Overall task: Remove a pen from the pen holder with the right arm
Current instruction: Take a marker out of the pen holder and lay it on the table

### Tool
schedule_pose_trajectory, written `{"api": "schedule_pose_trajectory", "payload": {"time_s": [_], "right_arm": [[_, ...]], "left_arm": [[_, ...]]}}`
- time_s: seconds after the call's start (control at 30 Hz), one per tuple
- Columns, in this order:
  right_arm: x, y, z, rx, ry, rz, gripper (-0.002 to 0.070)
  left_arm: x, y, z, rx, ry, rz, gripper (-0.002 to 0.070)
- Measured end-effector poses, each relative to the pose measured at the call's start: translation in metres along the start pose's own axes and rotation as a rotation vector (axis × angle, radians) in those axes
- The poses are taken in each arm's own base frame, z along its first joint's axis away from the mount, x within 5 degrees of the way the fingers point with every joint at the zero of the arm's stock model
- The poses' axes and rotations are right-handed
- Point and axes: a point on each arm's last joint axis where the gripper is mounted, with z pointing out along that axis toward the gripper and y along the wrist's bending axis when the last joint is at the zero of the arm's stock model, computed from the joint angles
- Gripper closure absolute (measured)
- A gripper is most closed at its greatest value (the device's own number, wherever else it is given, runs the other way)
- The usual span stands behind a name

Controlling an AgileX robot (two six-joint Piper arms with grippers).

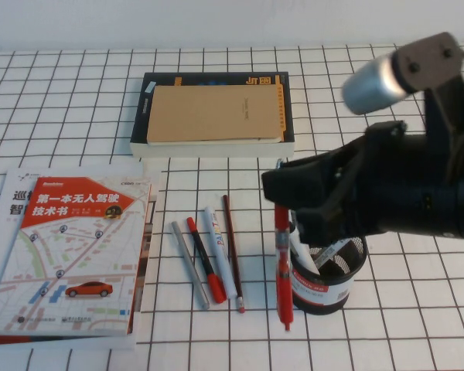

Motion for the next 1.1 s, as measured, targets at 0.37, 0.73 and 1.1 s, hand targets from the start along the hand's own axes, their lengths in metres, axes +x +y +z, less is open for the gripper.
{"api": "schedule_pose_trajectory", "payload": {"time_s": [0.37, 0.73, 1.1], "right_arm": [[-0.031, -0.004, 0.07, 0.1, 0.444, 0.139, 0.0599], [-0.049, -0.04, 0.163, 0.16, 0.482, 0.26, 0.0599], [-0.02, -0.109, 0.225, 0.268, 0.615, 0.373, 0.0599]], "left_arm": [[0.0, 0.0, 0.0, 0.0, 0.0, 0.0, 0.0679], [0.0, 0.0, 0.0, 0.0, 0.0, 0.0, 0.0679], [0.0, 0.0, 0.0, 0.0, 0.0, 0.0, 0.0679]]}}
